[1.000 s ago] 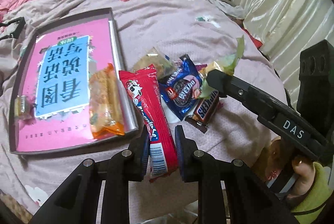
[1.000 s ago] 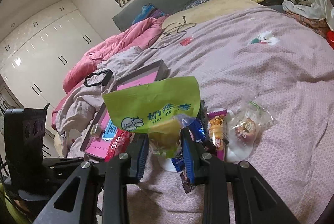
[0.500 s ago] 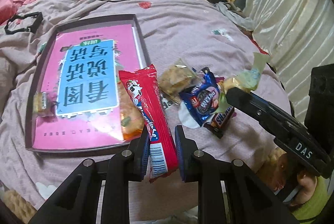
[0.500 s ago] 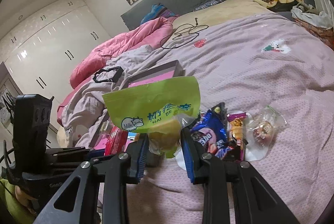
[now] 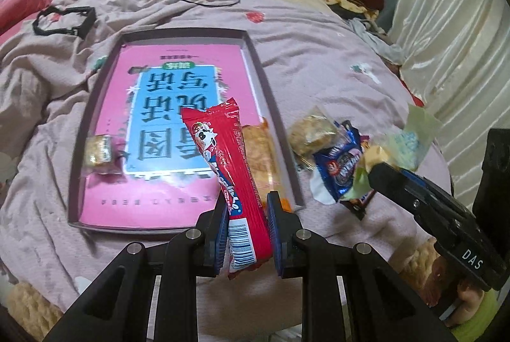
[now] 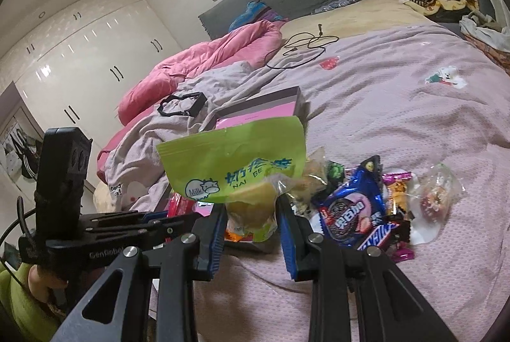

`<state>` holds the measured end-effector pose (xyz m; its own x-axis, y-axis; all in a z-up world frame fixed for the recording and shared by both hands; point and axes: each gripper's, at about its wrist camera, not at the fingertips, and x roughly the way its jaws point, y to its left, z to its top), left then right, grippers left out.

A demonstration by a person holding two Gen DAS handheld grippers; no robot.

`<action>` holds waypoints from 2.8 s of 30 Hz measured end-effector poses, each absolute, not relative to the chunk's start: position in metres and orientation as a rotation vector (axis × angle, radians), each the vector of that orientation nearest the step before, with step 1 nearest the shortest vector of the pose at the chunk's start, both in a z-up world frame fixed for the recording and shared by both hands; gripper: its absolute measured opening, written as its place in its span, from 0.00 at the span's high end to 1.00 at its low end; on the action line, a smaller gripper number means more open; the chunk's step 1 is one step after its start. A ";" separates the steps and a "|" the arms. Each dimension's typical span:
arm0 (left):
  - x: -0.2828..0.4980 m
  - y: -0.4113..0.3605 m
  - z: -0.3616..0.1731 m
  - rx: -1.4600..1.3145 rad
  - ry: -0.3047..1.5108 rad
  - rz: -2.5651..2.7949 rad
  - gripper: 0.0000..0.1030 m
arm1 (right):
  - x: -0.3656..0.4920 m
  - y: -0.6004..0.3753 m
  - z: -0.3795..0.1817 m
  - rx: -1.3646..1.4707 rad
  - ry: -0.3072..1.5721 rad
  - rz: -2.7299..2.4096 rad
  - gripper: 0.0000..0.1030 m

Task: Organize snacks

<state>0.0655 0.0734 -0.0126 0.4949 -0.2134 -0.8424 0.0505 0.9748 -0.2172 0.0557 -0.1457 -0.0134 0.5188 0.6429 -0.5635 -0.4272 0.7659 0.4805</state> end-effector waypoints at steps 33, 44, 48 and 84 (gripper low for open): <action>0.074 0.159 -0.031 -0.243 1.021 0.029 0.77 | 0.057 -0.062 -0.020 0.215 0.843 0.724 0.70; 0.077 0.162 -0.044 -0.232 1.050 0.030 0.77 | 0.068 -0.034 -0.038 0.190 0.907 0.711 0.70; 0.078 0.162 -0.045 -0.225 1.047 0.030 0.77 | 0.072 -0.029 -0.046 0.175 0.933 0.695 0.70; 0.081 0.167 -0.052 -0.198 1.057 0.037 0.77 | 0.072 -0.030 -0.061 0.101 0.969 0.645 0.67</action>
<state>0.0814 0.1667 -0.0516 0.4927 -0.0643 -0.8678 -0.1254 0.9816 -0.1439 0.0717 -0.0300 -0.0605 0.3961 0.5513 -0.7343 -0.4643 0.8102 0.3579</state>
